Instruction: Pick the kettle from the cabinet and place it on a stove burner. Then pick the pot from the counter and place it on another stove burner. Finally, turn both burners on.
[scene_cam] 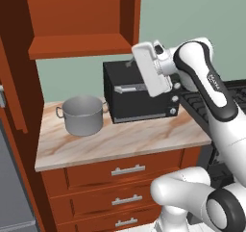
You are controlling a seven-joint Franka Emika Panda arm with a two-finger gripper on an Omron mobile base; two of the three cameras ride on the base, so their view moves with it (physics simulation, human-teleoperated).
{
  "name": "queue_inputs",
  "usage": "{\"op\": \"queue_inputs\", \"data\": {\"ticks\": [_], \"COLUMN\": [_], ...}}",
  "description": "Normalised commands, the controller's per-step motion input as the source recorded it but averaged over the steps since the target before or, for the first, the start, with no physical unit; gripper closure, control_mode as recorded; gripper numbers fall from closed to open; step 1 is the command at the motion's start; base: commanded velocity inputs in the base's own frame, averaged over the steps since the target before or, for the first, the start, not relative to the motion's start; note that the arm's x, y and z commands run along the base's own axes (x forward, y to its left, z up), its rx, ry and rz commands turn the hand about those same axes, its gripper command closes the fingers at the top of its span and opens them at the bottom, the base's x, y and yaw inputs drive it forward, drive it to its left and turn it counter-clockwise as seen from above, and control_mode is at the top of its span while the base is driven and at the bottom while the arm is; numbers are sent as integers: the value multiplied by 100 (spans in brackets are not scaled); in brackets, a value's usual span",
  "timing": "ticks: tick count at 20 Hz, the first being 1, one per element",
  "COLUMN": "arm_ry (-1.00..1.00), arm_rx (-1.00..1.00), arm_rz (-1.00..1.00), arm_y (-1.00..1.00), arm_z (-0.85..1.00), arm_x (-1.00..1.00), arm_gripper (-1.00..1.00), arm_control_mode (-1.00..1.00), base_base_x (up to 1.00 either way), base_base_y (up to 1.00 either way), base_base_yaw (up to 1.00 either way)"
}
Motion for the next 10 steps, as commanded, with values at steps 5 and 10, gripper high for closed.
{"op": "queue_inputs", "data": {"ticks": [5, 10], "arm_ry": [0, 1], "arm_rx": [-7, -16], "arm_rz": [0, 0], "arm_y": [19, 24], "arm_z": [-16, -6], "arm_x": [4, 4], "arm_gripper": [-100, -100], "arm_control_mode": [-100, -100], "base_base_x": [0, 0], "base_base_y": [0, 0], "base_base_yaw": [0, 0]}}
